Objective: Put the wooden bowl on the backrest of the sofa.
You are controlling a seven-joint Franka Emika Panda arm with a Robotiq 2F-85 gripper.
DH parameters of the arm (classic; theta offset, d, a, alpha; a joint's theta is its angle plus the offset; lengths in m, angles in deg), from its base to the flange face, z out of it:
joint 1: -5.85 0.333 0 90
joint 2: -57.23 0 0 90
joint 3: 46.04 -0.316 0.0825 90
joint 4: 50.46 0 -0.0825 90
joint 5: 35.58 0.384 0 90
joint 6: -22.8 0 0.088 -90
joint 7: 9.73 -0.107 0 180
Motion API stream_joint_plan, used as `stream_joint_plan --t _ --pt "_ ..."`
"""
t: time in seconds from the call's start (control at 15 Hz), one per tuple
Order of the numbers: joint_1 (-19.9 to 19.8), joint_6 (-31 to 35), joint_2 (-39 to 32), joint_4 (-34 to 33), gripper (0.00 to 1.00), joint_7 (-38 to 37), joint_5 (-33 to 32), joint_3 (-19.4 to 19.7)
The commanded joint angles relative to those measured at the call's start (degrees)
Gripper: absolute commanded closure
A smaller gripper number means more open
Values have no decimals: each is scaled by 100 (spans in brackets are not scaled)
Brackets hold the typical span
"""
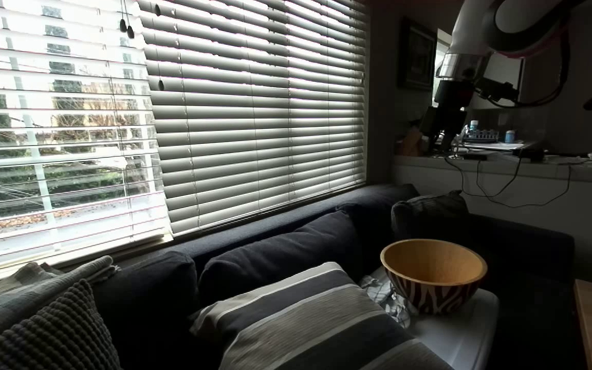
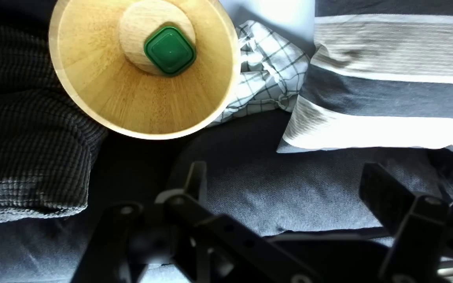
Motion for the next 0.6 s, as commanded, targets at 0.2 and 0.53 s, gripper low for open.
stream_joint_plan --t 0.2,0.53 --pt "-203 735 -980 -185 0 -706 -243 -448" --pt "-302 1701 -2523 -466 0 -1421 -658 -750"
